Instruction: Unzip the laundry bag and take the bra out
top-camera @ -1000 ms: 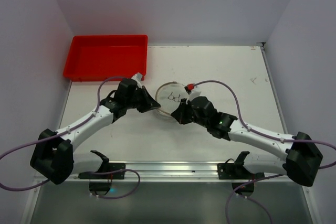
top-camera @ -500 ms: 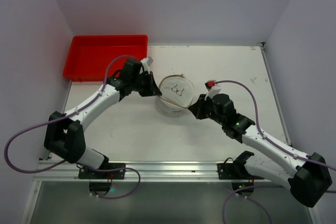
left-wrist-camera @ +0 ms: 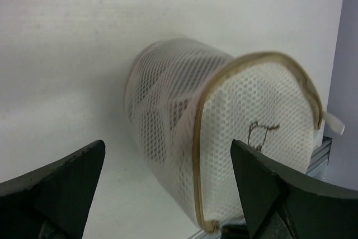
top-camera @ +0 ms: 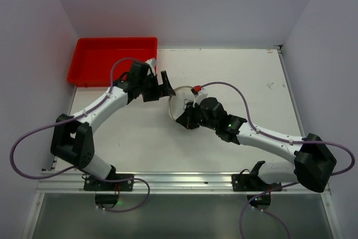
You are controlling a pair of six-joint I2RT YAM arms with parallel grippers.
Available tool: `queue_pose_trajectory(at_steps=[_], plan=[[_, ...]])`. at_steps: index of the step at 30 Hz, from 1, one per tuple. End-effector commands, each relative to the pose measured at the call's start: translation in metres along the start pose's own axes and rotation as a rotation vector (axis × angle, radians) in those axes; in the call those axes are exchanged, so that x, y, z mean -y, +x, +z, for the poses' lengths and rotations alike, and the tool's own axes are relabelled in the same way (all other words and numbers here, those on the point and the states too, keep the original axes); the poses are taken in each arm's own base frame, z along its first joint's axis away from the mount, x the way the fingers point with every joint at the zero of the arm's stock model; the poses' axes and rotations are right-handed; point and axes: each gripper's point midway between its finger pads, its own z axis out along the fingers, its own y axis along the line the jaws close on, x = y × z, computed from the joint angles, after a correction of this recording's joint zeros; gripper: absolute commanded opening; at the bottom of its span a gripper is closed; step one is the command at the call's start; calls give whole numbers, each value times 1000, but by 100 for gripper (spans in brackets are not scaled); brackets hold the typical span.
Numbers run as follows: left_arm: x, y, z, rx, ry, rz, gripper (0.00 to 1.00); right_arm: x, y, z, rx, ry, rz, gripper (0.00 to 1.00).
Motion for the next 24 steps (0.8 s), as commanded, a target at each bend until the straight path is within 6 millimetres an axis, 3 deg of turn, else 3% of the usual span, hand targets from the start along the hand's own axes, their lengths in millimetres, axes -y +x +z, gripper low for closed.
queue_pose_trajectory(at_steps=[1, 5, 9, 13, 15, 16, 18, 23, 24], plan=[[-6, 8, -28, 92, -2, -127, 97, -22, -26, 11, 84, -57, 53, 0], [1, 43, -36, 83, 93, -177, 87, -26, -23, 18, 70, -68, 51, 0], [16, 57, -33, 76, 128, -165, 70, -23, -18, 20, 58, -59, 45, 0], [15, 64, -18, 62, 112, -183, 39, -20, -15, 14, 55, -50, 37, 0], [15, 63, -14, 69, 120, -193, 28, -18, -14, 9, 56, -45, 31, 0], [15, 62, -12, 71, 118, -195, 15, -16, -14, 7, 58, -37, 19, 0], [16, 59, -12, 81, 120, -191, 0, -13, -12, -1, 57, -23, 8, 0], [-5, 54, -20, 98, 30, -159, 0, 16, -21, -23, 98, 98, -92, 0], [-9, 52, -22, 103, 25, -162, 0, 32, -21, -29, 87, 148, -94, 0]])
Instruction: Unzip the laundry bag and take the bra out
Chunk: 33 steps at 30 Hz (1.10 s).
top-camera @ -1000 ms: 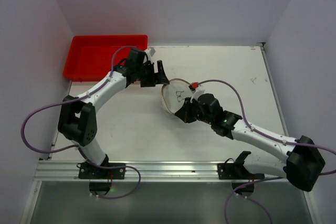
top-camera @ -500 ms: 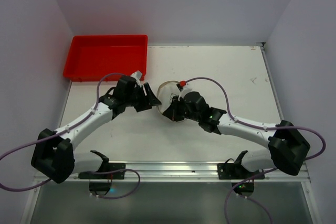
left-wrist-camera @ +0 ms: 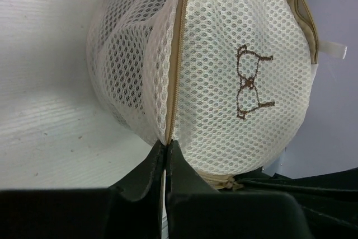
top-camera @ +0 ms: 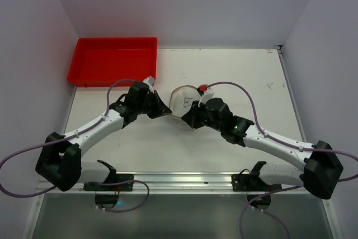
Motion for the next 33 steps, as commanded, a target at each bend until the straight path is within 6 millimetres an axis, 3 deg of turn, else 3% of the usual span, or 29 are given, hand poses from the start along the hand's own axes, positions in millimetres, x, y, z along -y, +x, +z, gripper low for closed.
queue_pose_trajectory(at_steps=[1, 3, 6, 9, 18, 20, 21, 23, 24, 25, 26, 28, 29, 33], plan=[[-15, -31, -14, 107, -51, 32, 0, 33, -15, -26, 45, 110, -81, 0], [-24, -28, -20, 96, -71, 42, 0, 57, -12, -35, 23, 165, -77, 0], [-26, -29, -30, 88, -89, 103, 0, 109, -34, -55, 71, 320, -19, 0], [-23, -24, -36, 59, -66, 178, 0, 134, -46, -65, 93, 400, 77, 0], [-21, -6, -36, 7, 11, 213, 0, 84, -53, -46, 35, 153, 74, 0], [-17, -6, -36, 11, 34, 201, 0, 76, -55, -50, 22, 130, 11, 12], [-17, -6, -36, 10, 37, 194, 0, 69, -54, -53, 18, 113, -41, 27], [-12, -7, -37, 11, 52, 198, 1, 60, -64, -60, 39, 109, -101, 43], [-11, -7, -37, 11, 55, 198, 1, 50, -60, -62, 24, 92, -136, 58], [-9, -8, -37, 10, 58, 200, 1, 43, -63, -65, 33, 84, -183, 65], [-7, -9, -37, 11, 63, 203, 1, 34, -74, -68, 59, 88, -217, 69], [-2, -11, -38, 11, 75, 210, 2, 17, -70, -67, 38, 62, -297, 75], [0, -12, -39, 11, 84, 214, 2, 10, -77, -68, 53, 57, -320, 75], [7, -11, -40, -2, 106, 209, 3, -13, -73, -54, 19, 3, -453, 75]])
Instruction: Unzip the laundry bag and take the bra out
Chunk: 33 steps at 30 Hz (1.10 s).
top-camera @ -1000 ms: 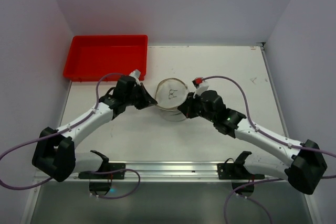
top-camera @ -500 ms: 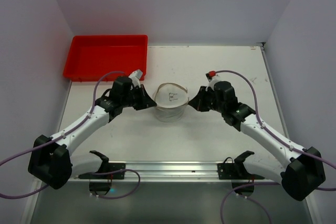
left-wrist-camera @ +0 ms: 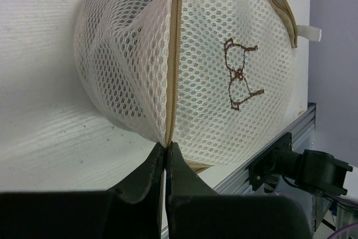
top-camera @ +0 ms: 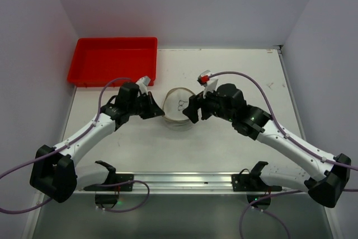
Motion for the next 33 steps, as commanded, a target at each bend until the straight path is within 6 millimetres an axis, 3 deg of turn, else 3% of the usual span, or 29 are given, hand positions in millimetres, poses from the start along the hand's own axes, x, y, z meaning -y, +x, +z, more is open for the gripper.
queue_pose_trajectory(at_steps=[1, 6, 12, 16, 21, 24, 25, 27, 28, 33], plan=[[20, -11, -9, 9, 67, 35, 3, -6, -18, 9, 6, 6, -155, 75], [29, -13, -13, 3, 95, 36, 3, -28, 5, 40, -114, -41, -292, 73], [42, -16, -16, 2, 145, 18, 2, -19, 29, 70, -197, -9, -330, 71], [49, -18, -18, 6, 172, 24, 2, -10, 43, 79, -226, 28, -334, 65], [55, -19, -22, 10, 200, 31, 2, -3, 49, 82, -234, 57, -343, 44], [56, -20, -23, 14, 201, 32, 2, -2, 51, 81, -232, 58, -343, 25], [56, -19, -23, 14, 201, 32, 2, -1, 52, 81, -232, 58, -343, 13], [56, -19, -23, 14, 201, 34, 5, -2, 50, 79, -220, 55, -339, 4], [55, -19, -23, 15, 198, 35, 7, -2, 51, 77, -220, 54, -334, 0], [41, -19, -22, 33, 137, 32, 30, -9, 42, 66, -183, 30, -296, 0]])
